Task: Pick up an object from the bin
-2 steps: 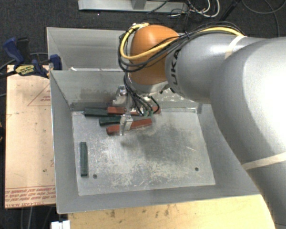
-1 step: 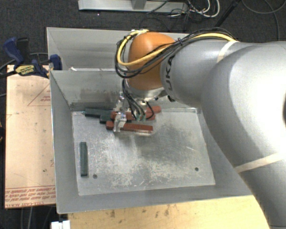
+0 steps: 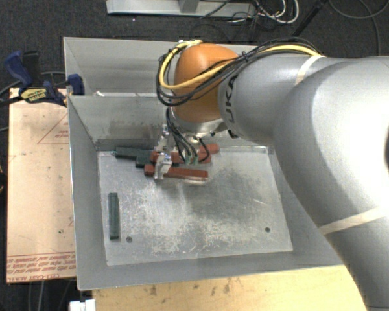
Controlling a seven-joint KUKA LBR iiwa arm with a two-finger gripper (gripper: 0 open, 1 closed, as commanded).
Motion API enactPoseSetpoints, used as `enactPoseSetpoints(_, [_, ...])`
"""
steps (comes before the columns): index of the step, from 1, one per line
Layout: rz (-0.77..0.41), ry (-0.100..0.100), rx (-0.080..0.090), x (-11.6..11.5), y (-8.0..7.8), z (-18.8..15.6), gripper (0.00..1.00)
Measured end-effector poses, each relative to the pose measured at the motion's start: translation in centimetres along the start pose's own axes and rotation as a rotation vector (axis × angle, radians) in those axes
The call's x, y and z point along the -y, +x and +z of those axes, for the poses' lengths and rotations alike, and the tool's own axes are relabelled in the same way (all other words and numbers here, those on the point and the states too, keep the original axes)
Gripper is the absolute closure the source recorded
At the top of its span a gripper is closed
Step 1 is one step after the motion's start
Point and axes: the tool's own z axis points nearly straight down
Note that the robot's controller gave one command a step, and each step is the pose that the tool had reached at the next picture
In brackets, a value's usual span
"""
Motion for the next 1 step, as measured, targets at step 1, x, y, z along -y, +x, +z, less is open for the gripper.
enactPoseSetpoints(1, [-0.039,0.009,-0.019,0.0,2.97,-16.91,1.0])
